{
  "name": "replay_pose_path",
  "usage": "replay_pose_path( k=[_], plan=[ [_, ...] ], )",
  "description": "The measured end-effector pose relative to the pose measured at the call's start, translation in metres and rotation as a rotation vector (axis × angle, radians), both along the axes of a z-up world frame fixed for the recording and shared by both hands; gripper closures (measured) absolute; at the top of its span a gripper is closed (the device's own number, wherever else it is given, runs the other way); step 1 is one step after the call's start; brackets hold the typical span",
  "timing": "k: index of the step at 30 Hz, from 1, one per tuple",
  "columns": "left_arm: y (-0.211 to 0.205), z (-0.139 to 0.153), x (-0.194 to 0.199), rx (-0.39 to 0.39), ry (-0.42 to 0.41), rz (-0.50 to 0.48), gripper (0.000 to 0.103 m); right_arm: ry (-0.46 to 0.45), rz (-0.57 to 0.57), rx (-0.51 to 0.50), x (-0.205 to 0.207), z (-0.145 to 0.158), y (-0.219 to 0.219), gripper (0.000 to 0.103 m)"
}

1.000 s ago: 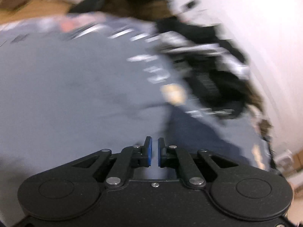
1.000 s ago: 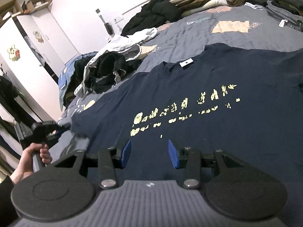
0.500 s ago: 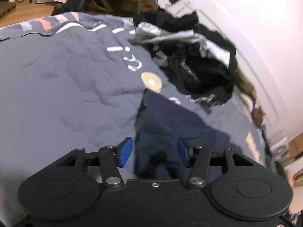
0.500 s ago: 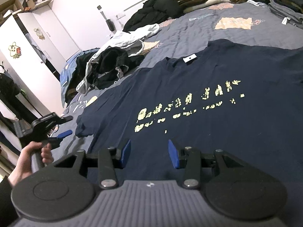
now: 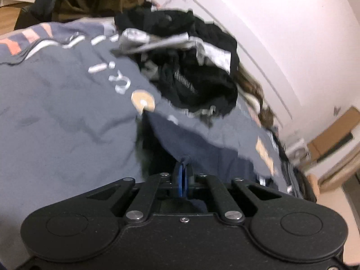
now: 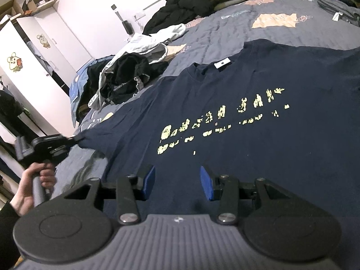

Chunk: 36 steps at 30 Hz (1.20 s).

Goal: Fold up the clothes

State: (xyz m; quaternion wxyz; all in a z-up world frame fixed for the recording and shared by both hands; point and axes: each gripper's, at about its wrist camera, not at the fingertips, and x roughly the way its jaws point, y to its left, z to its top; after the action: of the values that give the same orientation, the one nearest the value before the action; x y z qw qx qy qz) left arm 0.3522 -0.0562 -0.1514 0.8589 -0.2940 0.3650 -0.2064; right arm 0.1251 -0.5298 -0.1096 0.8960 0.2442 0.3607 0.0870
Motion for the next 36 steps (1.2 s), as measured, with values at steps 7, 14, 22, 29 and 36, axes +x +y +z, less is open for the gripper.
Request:
replay_pose_path(
  k=[7, 14, 22, 29, 36],
  plan=[
    [0.008, -0.023, -0.024, 0.048, 0.137, 0.051, 0.098, 0.002, 0.009, 0.005, -0.001, 0.002, 0.002, 0.059],
    [-0.006, -0.029, -0.034, -0.017, 0.173, 0.156, 0.04, -0.009, 0.011, 0.014, -0.002, 0.006, 0.004, 0.058],
    [-0.046, -0.043, -0.021, -0.042, 0.198, 0.317, 0.056, -0.016, 0.005, 0.026, -0.002, 0.009, 0.004, 0.058],
    [-0.063, -0.025, -0.005, 0.072, 0.124, 0.363, 0.091, -0.011, -0.018, 0.057, -0.001, 0.008, -0.005, 0.058],
    [-0.167, 0.043, -0.017, 0.325, -0.228, -0.116, 0.092, -0.026, -0.033, 0.092, -0.003, 0.013, -0.014, 0.058]
  ],
)
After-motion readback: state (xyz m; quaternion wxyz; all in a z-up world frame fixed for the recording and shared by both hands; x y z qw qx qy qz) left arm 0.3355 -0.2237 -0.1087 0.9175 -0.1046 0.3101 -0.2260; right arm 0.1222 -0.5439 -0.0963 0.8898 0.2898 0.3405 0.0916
